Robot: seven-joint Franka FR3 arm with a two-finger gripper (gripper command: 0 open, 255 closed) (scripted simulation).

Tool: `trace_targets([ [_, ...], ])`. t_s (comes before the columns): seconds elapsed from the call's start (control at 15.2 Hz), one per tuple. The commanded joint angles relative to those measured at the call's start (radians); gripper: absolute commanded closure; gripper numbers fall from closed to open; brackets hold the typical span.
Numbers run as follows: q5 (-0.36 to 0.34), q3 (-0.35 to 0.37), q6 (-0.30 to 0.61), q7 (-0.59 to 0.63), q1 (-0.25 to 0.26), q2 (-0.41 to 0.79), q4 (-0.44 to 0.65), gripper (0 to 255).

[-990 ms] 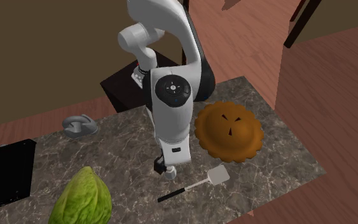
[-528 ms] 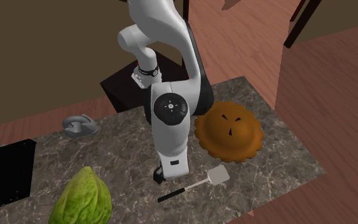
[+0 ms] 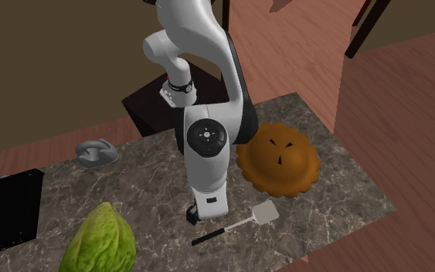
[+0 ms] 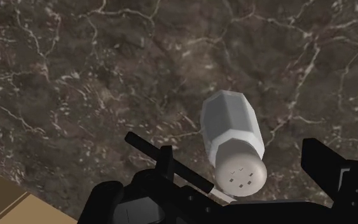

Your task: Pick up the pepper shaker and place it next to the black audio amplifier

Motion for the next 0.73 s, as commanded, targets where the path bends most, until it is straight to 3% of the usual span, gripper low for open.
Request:
trace_targets([
  [0.0, 0.000, 0.000, 0.000, 0.000, 0.000, 0.000, 0.000, 0],
  [0.07, 0.000, 0.000, 0.000, 0.000, 0.000, 0.000, 0.000, 255],
  [0.66, 0.000, 0.000, 0.000, 0.000, 0.000, 0.000, 0.000, 255],
])
